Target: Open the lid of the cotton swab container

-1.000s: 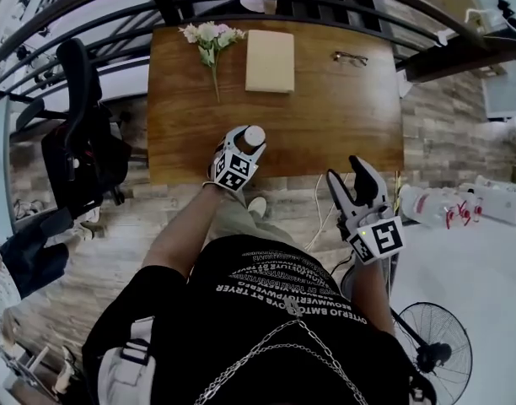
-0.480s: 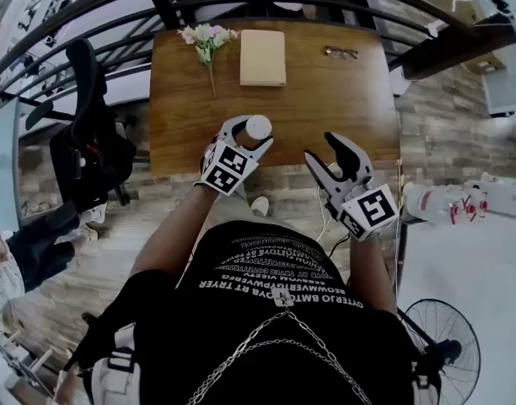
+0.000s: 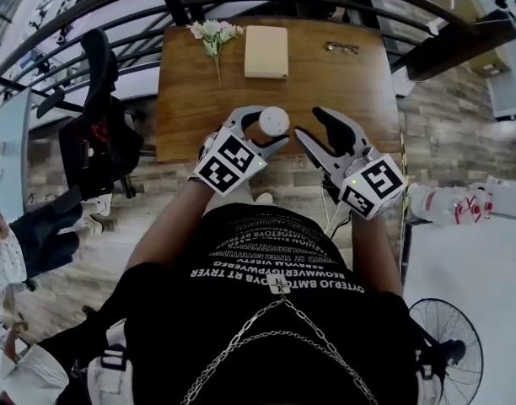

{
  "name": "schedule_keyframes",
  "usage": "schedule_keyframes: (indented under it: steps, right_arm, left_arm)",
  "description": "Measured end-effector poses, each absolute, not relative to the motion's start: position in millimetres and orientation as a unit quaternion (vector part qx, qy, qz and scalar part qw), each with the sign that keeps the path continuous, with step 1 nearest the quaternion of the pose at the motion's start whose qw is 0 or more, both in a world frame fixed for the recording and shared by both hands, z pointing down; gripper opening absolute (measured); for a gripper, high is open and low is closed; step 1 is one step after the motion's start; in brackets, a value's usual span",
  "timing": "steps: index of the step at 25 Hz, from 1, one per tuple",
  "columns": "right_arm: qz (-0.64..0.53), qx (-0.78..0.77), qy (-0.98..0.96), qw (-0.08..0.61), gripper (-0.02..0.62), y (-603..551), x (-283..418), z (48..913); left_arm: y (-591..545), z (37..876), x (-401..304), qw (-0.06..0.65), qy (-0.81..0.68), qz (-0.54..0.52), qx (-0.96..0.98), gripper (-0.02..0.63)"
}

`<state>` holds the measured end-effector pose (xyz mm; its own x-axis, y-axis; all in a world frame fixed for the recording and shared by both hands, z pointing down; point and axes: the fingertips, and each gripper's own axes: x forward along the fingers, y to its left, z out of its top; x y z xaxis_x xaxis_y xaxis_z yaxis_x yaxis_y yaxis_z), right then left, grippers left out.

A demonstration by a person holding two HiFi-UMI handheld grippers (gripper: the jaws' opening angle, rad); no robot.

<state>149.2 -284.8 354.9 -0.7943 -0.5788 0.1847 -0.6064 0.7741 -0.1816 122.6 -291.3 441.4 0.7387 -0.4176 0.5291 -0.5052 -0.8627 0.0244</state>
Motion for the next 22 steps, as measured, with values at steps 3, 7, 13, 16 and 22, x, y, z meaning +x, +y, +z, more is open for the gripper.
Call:
schedule_keyframes:
  steps: [3, 7, 13, 16, 22]
  right_arm:
    - [0.109, 0.287, -0.948, 0.089, 0.201, -274.7, 135.6, 351.2]
    - [0.104, 0.257, -0.954, 0.11, 0.232, -264.1, 118.8, 347.5]
    - [0.106, 0.204, -0.957, 0.177, 0.279, -250.5, 102.1, 359.9]
    - [0.12, 0.19, -0.955, 0.195, 0.285, -246.0, 97.5, 367.6]
    - [0.123, 0.204, -0.949, 0.208, 0.253, -245.4, 93.2, 369.8]
  left_arm:
    - [-281.1, 421.4, 124.0, 0.073, -0.25, 0.27, 0.927, 0.276]
    - [-269.9, 406.4, 122.6, 0.065, -0.258, 0.282, 0.922, 0.276]
    - [-251.2, 411.7, 125.4, 0.07, -0.241, 0.308, 0.918, 0.276]
    - [-245.7, 411.8, 125.6, 0.071, -0.239, 0.312, 0.917, 0.276]
    - [-246.2, 416.7, 119.2, 0.068, -0.253, 0.344, 0.902, 0.276]
